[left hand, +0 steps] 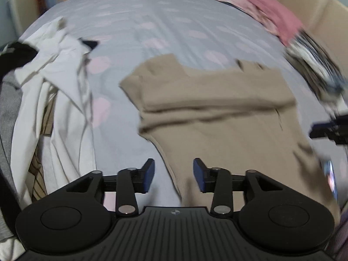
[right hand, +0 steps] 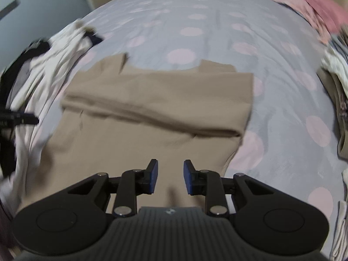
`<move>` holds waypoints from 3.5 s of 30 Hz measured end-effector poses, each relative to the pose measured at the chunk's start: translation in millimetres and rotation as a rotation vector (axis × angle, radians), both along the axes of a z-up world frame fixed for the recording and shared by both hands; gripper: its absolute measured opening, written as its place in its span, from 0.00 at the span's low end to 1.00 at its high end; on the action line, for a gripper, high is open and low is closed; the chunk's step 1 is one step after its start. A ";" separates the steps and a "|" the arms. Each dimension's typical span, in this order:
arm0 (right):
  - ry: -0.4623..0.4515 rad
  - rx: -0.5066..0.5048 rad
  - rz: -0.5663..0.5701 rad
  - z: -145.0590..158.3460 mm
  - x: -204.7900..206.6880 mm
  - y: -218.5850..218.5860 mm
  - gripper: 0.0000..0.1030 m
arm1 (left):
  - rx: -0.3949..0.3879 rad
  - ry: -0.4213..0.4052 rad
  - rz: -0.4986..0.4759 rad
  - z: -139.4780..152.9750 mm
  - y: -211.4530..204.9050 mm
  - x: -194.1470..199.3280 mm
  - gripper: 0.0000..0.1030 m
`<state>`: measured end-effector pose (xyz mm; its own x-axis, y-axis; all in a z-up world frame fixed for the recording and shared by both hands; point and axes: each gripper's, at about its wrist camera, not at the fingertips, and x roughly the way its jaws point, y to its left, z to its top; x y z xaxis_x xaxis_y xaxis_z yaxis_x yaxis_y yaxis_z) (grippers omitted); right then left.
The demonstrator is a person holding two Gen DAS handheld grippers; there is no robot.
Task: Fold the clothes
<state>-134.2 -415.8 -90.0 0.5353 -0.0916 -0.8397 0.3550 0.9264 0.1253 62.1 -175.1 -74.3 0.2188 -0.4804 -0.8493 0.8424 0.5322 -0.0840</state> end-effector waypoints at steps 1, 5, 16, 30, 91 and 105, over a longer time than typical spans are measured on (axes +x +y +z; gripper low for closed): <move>0.008 -0.017 0.039 -2.8 -4.9 10.4 0.29 | 0.006 -0.027 -0.051 0.4 4.4 -11.7 0.38; 0.034 -0.083 0.193 -13.5 -25.7 52.4 0.36 | 0.023 -0.082 -0.213 -3.9 21.0 -53.3 0.38; 0.071 -0.317 0.593 -34.7 -116.8 163.4 0.53 | 0.176 -0.285 -0.570 -32.5 68.4 -170.4 0.45; 0.305 -0.813 0.876 -93.0 -189.4 233.0 0.55 | 0.422 -0.626 -0.985 -92.0 105.1 -258.1 0.47; 0.211 -1.185 0.831 -81.4 -203.9 215.5 0.07 | 0.303 -0.630 -0.688 -56.7 111.4 -208.4 0.02; 0.075 -1.179 0.612 15.2 -214.2 202.8 0.05 | 0.080 -0.572 -0.508 57.6 128.3 -189.6 0.00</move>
<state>-348.4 -213.0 -74.7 0.7068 -0.5426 -0.4538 -0.1842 0.4782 -0.8587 -127.5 -46.7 -16.7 0.4032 -0.5808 -0.7071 0.8860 0.0545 0.4605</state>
